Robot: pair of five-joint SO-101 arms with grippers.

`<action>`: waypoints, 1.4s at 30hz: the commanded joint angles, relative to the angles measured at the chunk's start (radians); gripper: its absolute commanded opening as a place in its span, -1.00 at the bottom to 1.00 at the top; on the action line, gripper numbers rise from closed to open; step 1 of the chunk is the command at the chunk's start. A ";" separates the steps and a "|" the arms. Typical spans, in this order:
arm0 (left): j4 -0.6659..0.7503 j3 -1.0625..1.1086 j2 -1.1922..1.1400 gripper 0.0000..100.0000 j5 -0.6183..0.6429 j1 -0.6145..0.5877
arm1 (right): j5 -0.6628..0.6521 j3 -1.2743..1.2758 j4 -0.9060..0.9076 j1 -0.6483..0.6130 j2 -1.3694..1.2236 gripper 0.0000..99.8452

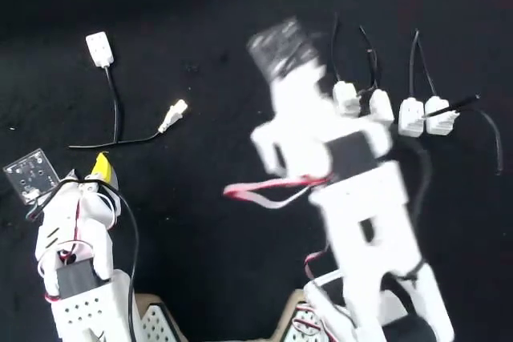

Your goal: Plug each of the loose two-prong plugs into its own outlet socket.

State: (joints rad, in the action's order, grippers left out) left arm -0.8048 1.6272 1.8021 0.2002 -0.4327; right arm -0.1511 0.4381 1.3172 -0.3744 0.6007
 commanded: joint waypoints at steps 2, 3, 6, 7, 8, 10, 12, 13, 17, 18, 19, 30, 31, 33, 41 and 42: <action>0.003 -0.044 0.006 -0.62 0.005 0.013 | -0.002 0.562 -0.548 -0.133 0.088 -0.64; 0.002 -0.044 0.006 -0.62 0.005 0.013 | 0.005 0.630 -0.638 -0.141 0.090 -0.64; -0.002 -0.044 0.006 -0.62 0.005 0.013 | 0.000 0.745 -0.810 -0.130 0.094 -0.64; -0.002 -0.044 0.006 -0.62 0.005 0.013 | 0.005 0.762 -0.824 -0.121 0.088 -0.64; -0.002 -0.044 0.006 -0.62 0.005 0.013 | 0.006 0.779 -0.833 -0.117 0.088 -0.64; -0.003 -0.044 0.006 -0.62 0.005 0.013 | 0.006 0.814 -0.848 -0.109 0.088 -0.64; -0.003 -0.050 0.006 -0.62 0.003 0.008 | -0.002 0.855 -0.890 -0.109 0.088 -0.64; -0.003 -0.051 0.006 -0.62 0.003 0.008 | -0.002 0.877 -0.925 -0.109 0.088 -0.64; -0.006 -0.077 -0.002 -0.62 -0.058 0.013 | -0.002 0.908 -0.988 -0.109 0.088 -0.64; -0.015 -0.097 -0.002 -0.62 -0.077 0.013 | -0.002 0.906 -0.987 -0.109 0.088 -0.64; -0.031 -0.127 -0.002 -0.62 -0.094 0.013 | -0.002 0.906 -0.985 -0.109 0.088 -0.64; -0.215 -0.432 -0.041 -0.62 -0.299 0.013 | -0.002 0.905 -0.990 -0.077 0.090 -0.64; -0.222 -0.449 -0.072 -0.62 -0.299 0.013 | -0.002 0.905 -0.990 -0.077 0.091 -0.64; -0.230 -0.489 -0.167 -0.62 -0.299 0.013 | -0.002 0.905 -0.990 -0.077 0.091 -0.64; -0.238 -0.794 -0.727 -0.61 -0.304 0.005 | -0.002 0.905 -0.990 -0.077 0.090 -0.64; -0.238 -0.826 -0.790 -0.61 -0.305 0.005 | -0.002 0.905 -0.996 -0.077 0.090 -0.64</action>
State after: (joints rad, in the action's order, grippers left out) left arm -1.0395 0.9475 1.1960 -0.0898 -0.4296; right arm -0.1496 1.3510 0.3583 -0.4680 0.6605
